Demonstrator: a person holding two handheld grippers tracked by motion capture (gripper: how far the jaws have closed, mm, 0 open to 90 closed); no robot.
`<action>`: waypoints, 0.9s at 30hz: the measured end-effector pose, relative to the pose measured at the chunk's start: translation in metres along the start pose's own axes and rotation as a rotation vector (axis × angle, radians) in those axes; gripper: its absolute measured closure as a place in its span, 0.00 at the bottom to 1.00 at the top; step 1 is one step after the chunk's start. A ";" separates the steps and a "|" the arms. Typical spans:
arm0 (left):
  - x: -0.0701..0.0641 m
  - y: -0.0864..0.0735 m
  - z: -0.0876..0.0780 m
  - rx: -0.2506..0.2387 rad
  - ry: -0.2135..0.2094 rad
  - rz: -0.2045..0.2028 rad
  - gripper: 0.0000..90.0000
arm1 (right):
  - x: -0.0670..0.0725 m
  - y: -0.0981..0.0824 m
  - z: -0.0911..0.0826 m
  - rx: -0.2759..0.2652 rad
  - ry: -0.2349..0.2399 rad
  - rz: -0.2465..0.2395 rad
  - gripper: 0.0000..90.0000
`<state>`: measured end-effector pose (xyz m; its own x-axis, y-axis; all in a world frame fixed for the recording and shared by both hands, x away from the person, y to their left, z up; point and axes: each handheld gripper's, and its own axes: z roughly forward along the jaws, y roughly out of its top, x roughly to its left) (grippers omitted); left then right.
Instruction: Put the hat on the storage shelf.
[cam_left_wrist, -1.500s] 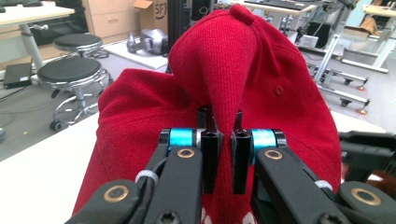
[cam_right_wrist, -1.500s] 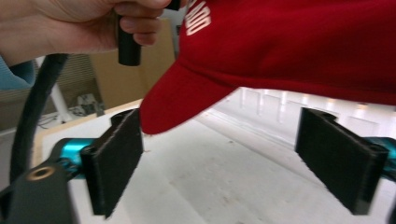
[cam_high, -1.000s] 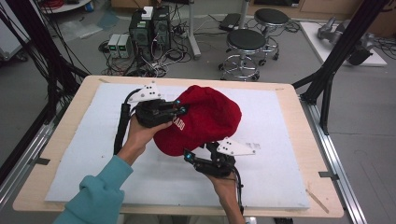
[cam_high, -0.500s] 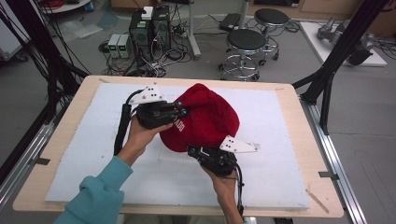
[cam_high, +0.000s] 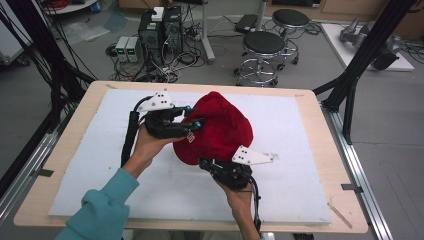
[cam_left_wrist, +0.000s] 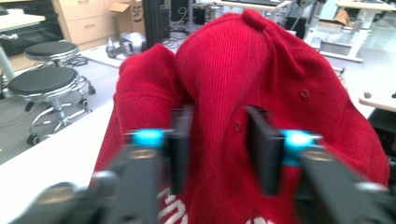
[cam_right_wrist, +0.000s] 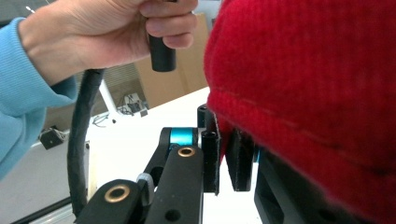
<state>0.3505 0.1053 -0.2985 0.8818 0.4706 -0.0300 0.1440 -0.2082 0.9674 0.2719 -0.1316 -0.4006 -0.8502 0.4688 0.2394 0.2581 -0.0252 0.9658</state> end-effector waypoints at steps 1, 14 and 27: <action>0.000 0.000 0.001 0.006 0.008 0.001 0.44 | 0.000 0.000 0.000 0.002 -0.001 -0.002 0.95; 0.022 -0.022 -0.031 0.033 0.091 -0.003 0.13 | -0.005 0.005 -0.005 0.013 -0.076 -0.037 0.95; 0.045 -0.086 -0.097 0.049 0.219 0.035 0.13 | -0.028 0.042 -0.009 0.025 -0.206 -0.073 0.95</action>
<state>0.3341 0.2278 -0.3589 0.7687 0.6364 0.0637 0.1418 -0.2666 0.9533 0.3023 -0.1534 -0.3653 -0.7557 0.6395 0.1413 0.2133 0.0363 0.9763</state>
